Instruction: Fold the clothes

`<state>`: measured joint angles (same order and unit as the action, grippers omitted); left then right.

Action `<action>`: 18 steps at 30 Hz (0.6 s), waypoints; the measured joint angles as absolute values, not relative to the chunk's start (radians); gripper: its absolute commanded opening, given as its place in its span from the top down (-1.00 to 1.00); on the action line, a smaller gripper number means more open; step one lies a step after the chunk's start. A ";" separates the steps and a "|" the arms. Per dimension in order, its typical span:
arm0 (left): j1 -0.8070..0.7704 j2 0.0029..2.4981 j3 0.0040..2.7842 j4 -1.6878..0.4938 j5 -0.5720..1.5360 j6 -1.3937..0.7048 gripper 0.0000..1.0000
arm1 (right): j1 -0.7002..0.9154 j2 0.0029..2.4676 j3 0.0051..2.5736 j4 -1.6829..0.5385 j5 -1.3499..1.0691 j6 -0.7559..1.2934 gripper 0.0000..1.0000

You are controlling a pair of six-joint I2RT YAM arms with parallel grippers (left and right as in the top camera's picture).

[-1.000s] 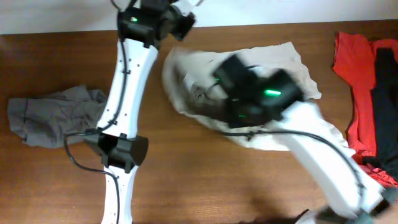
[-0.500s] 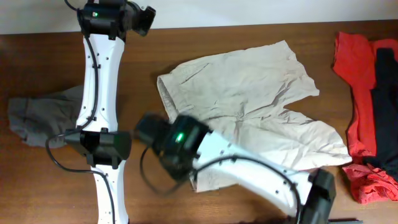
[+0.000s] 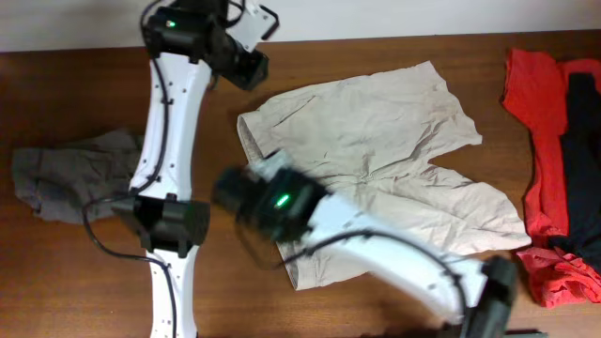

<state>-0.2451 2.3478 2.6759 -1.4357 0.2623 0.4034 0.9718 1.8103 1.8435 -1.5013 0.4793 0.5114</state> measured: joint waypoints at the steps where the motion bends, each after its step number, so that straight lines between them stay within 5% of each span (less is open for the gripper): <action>1: -0.250 2.348 2.650 -1.438 0.268 0.400 0.32 | 0.925 1.781 1.843 -1.501 0.489 0.522 -0.09; 6: -0.282 2.351 2.409 -1.380 0.287 0.400 0.65 | 0.764 1.627 1.843 -1.498 0.496 0.546 -0.33; 12: -0.304 2.354 2.074 -1.093 0.273 0.371 0.95 | 0.540 1.433 1.843 -1.502 0.426 0.544 -0.35; 18: -0.303 2.356 1.899 -0.822 0.159 0.325 0.99 | 0.477 1.373 1.843 -1.507 0.376 0.518 -0.34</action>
